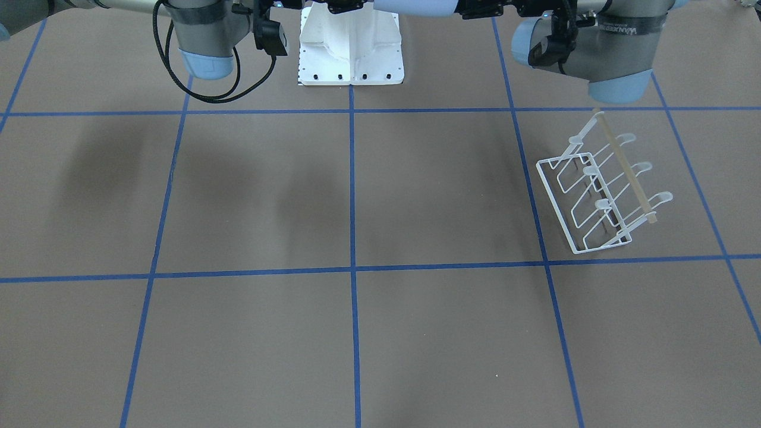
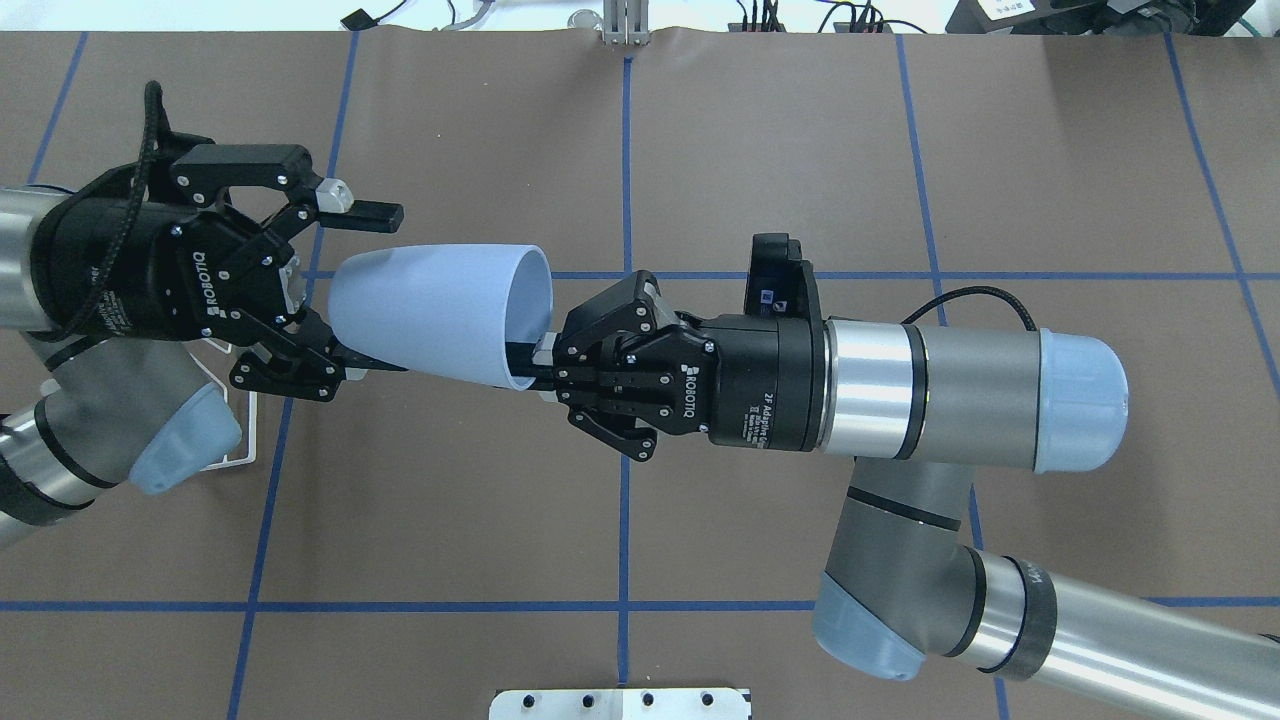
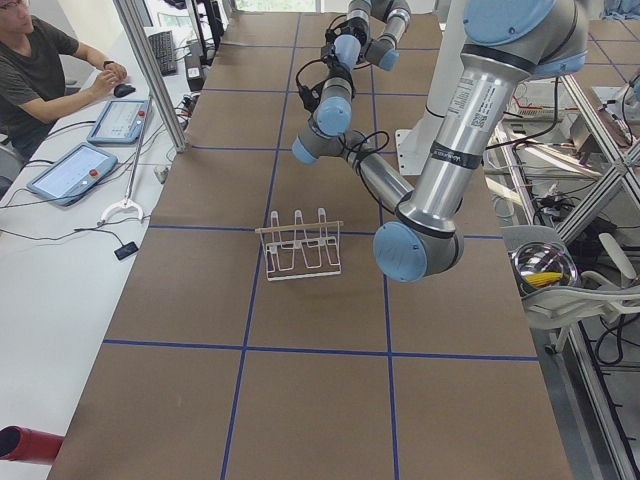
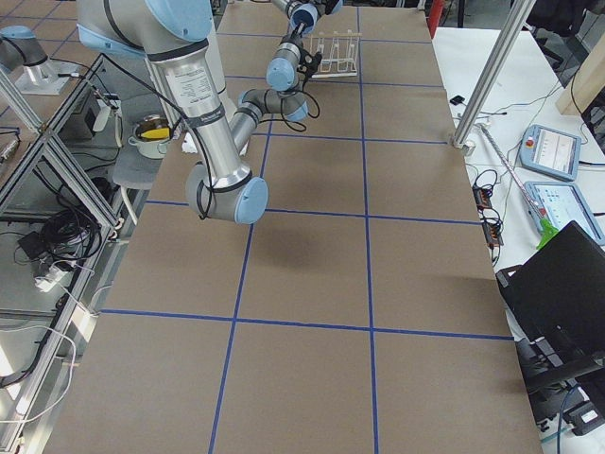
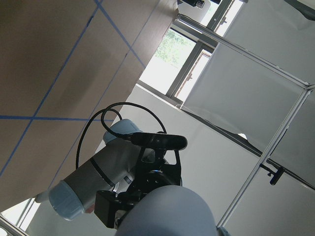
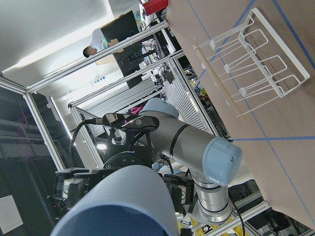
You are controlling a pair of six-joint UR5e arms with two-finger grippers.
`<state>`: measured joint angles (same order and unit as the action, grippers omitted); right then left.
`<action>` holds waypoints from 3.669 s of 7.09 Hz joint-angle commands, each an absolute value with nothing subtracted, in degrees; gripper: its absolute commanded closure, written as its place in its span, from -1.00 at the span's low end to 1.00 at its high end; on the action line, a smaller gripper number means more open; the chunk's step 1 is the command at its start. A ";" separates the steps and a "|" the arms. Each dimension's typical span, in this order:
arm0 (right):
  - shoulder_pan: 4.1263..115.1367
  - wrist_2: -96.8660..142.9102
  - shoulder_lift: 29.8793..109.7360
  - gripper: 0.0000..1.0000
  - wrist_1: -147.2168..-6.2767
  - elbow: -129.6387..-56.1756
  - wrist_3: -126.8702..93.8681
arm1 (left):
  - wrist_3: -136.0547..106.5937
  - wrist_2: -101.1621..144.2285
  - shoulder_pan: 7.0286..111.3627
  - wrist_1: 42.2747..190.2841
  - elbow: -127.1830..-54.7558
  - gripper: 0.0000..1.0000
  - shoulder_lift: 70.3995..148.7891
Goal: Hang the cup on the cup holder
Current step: 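Push the cup's closed end into the open left gripper with the right gripper, then close the left gripper on the cup and open the right gripper, then carry the cup with the left gripper above the rack while the right arm withdraws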
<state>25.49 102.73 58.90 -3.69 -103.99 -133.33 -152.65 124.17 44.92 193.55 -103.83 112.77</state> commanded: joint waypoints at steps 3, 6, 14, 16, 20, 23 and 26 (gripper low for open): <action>25.31 100.64 58.89 0.39 -3.69 -103.71 -133.33 | -154.76 124.10 44.82 193.54 -103.89 0.99 112.76; 25.66 99.40 59.15 -1.00 -3.43 -104.32 -132.80 | -155.57 124.10 44.91 192.39 -105.56 1.00 112.76; 29.96 99.85 71.60 -1.00 -3.52 -105.38 -115.80 | -117.24 132.21 55.87 171.43 -104.06 1.00 107.61; 29.97 99.49 74.08 -1.00 -3.69 -105.29 -114.17 | -115.67 139.46 63.86 161.66 -103.46 1.00 104.17; 32.60 99.67 76.72 -1.00 -9.99 -105.20 -101.74 | -83.98 139.32 73.20 139.24 -102.39 1.00 103.63; 37.16 100.20 82.87 -1.00 -17.00 -105.47 -84.79 | -70.17 131.60 71.99 133.35 -103.27 1.00 100.73; 42.26 100.20 84.62 -1.00 -33.10 -105.47 -65.62 | -58.94 125.37 69.10 113.30 -111.05 1.00 100.46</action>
<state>40.59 100.25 83.18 -27.76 -105.50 -72.85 -64.04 128.82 70.54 122.71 -107.09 100.67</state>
